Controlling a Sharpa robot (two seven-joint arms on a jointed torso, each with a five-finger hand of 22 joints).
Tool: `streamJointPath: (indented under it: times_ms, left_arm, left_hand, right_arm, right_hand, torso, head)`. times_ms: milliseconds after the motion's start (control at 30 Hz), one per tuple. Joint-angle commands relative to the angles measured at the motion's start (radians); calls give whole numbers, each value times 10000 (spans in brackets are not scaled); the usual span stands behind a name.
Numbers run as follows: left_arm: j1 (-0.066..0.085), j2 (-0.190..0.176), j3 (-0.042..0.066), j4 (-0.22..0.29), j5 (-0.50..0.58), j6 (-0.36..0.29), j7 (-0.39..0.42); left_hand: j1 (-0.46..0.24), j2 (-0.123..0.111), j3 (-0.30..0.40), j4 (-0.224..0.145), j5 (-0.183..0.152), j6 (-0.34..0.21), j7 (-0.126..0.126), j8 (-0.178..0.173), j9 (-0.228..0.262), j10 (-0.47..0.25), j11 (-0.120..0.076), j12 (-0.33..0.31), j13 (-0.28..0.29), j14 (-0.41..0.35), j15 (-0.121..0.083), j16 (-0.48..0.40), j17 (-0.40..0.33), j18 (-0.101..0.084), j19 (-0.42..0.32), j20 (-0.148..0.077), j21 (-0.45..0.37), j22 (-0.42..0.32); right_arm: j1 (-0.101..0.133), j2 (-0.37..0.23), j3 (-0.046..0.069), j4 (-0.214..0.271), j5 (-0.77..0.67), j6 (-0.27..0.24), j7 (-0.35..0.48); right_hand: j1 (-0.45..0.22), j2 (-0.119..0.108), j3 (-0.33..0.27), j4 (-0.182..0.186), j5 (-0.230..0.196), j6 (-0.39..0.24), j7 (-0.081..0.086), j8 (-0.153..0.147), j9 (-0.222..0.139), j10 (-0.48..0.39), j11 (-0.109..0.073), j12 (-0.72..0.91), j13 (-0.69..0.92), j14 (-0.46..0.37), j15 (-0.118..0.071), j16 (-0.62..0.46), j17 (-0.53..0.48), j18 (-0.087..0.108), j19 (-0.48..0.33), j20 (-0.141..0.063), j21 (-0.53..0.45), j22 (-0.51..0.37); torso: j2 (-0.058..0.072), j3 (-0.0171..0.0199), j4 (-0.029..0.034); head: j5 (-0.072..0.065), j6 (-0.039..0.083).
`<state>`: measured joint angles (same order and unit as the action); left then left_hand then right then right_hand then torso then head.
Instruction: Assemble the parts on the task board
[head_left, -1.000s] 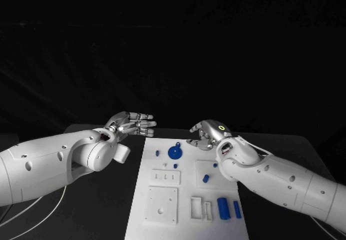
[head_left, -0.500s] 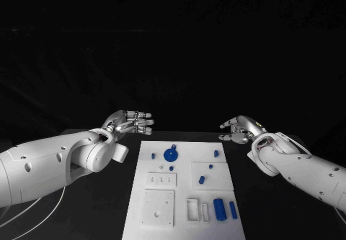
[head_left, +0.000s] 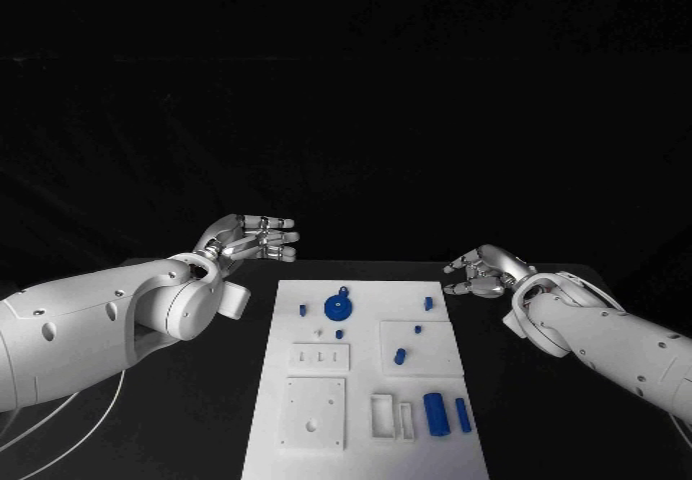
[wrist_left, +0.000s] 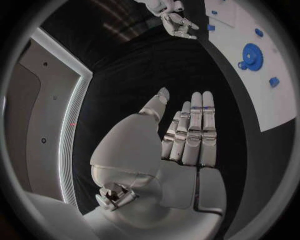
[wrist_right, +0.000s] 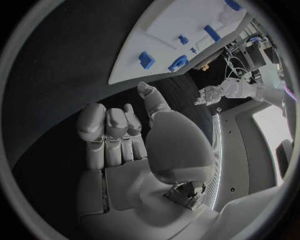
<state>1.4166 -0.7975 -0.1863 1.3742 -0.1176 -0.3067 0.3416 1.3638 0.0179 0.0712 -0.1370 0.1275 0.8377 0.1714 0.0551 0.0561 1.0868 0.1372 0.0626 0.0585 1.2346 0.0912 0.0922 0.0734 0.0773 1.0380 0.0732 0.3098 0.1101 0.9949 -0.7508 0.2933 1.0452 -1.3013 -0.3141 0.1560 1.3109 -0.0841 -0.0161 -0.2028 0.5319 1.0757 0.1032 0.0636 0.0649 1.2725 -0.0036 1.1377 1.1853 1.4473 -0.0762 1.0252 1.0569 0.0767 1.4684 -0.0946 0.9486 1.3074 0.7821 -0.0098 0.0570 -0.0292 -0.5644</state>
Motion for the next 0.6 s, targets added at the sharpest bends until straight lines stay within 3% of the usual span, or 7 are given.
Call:
streamJointPath:
  times_ms: [33, 133, 233, 333, 600]
  left_arm:
    - [8, 21, 5, -22, 65, 43, 110]
    - [6, 23, 4, -52, 57, 49, 71]
    - [3, 28, 3, -79, 46, 67, 41]
    - [-8, 32, 2, -107, 37, 88, 13]
    - [-37, 36, 0, -164, 28, 138, -41]
  left_hand:
    - [-67, 25, -5, -77, 42, 64, 1, 33, 16, 55, -15, -17, -3, 69, -1, 23, -10, 22, -51, 7, 52, 18]
    - [-67, 25, -5, -77, 42, 64, 1, 33, 16, 55, -15, -17, -3, 69, -1, 23, -10, 22, -51, 7, 52, 18]
    - [-67, 25, -5, -77, 42, 64, 1, 33, 16, 55, -15, -17, -3, 69, -1, 23, -10, 22, -51, 7, 52, 18]
    - [-60, 19, -11, -89, 30, 83, -1, 32, 16, 45, -13, -19, -4, 58, 1, 24, -12, 21, -75, 9, 84, 29]
    - [-61, 19, -16, -93, 29, 91, 0, 33, 17, 27, -8, -19, -4, 54, 4, 25, -12, 21, -89, 12, 95, 32]
  right_arm:
    - [-79, 118, 5, -119, 100, 582, 229]
    - [-155, 221, 5, -234, 63, 705, 153]
    - [-233, 286, 5, -302, 47, 898, 107]
    - [-337, 342, 5, -330, -31, 1046, 64]
    - [-481, 416, 6, -376, -131, 1167, 3]
  right_hand:
    - [-69, 64, -28, -60, 75, -81, -8, -15, -1, -45, 17, -39, -8, -6, 49, -27, 27, 43, 139, 48, 21, 1181]
    - [-85, 64, -34, -63, 104, -81, -7, -14, 0, -44, 18, -35, -5, -7, 50, -22, 36, 46, 141, 50, 27, 1182]
    - [-82, 79, -24, -93, 177, -89, -2, -14, -1, -62, 21, -50, -15, -11, 52, -28, 39, 53, 135, 54, -1, 1174]
    - [-119, 93, 56, -221, 464, -113, 8, -14, -1, -92, 22, -75, -30, -16, 53, -53, 34, 55, 125, 56, 0, 1176]
    - [-232, 103, 128, -373, 484, -152, 16, -17, -2, -109, 26, -91, -45, -16, 56, -77, 36, 59, 120, 61, -8, 1173]
  torso:
    - [0, -9, 18]
    - [12, 13, 25]
    - [1, -11, 21]
    - [-1, -6, 2]
    - [-20, -16, 2]
  head:
    - [-4, -64]
    - [-10, -71]
    - [8, -115]
    - [14, -120]
    - [21, -177]
